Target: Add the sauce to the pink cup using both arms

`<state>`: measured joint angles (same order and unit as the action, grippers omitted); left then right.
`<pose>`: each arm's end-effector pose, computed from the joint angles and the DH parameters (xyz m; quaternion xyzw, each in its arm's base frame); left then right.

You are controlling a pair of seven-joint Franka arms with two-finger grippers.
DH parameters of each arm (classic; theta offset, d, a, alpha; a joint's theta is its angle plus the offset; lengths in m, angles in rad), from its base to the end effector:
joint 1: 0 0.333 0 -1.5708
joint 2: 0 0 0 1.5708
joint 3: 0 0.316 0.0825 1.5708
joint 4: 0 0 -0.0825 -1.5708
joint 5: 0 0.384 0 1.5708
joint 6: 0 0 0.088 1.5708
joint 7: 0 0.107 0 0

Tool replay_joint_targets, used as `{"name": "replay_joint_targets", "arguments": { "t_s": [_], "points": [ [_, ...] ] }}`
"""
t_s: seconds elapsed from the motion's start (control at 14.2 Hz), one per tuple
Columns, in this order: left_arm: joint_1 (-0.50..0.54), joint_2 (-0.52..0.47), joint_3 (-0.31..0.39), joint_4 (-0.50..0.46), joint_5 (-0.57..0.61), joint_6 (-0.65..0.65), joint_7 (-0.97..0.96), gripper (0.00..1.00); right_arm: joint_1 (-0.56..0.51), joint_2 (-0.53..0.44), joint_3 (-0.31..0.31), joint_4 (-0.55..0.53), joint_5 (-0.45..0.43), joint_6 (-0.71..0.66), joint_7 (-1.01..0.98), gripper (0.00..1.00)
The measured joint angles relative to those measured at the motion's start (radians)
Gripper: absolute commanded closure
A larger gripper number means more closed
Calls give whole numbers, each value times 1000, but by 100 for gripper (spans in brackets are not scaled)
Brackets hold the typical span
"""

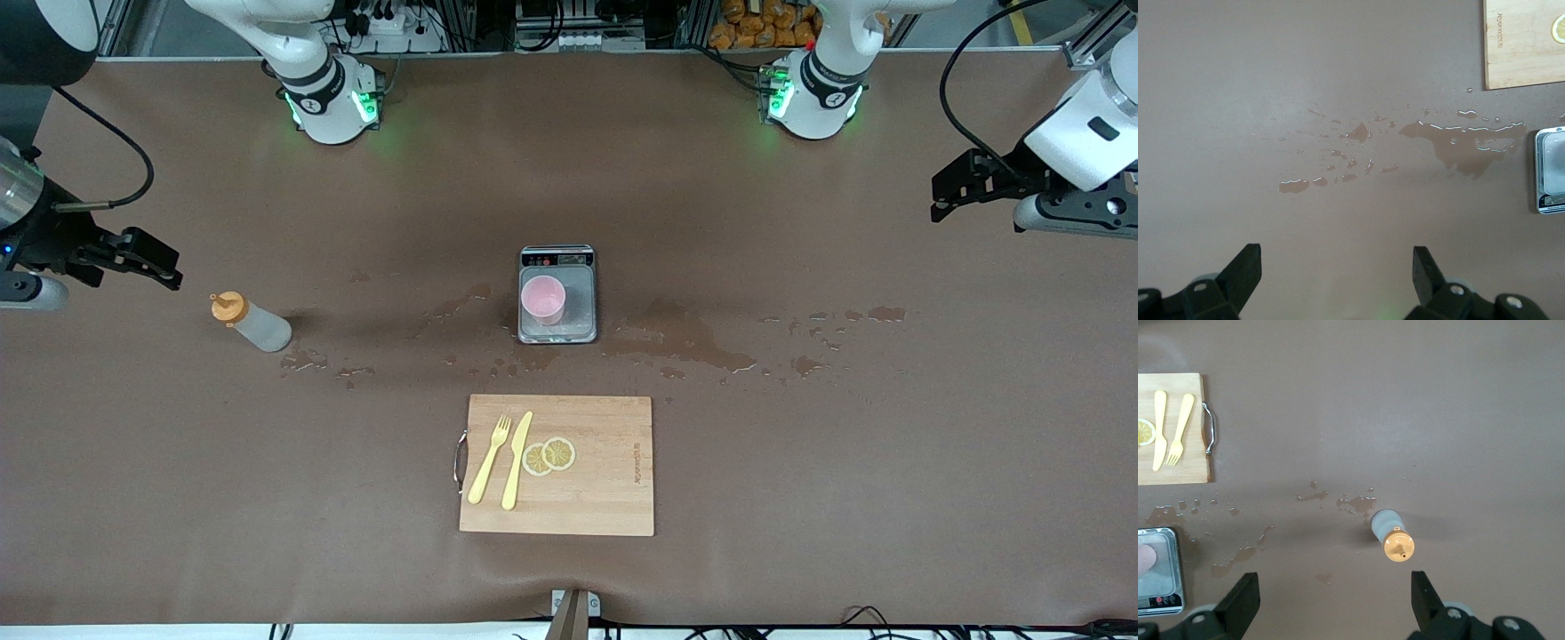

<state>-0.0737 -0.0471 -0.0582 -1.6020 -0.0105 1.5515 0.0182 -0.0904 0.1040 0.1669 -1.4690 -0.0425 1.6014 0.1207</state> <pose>0.5329 -0.0726 0.6338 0.9972 -0.0750 -0.0020 0.0038 0.5887 0.0352 0.6167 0.9996 -0.0223 0.0161 0.0111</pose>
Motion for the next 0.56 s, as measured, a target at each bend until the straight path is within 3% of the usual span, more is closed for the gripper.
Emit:
{"name": "replay_joint_targets", "arguments": {
  "t_s": [0.56],
  "points": [
    [0,0,0,0,0,-1,0,0,0,0,1,2,-2,-30,-15,0]
  ]
}}
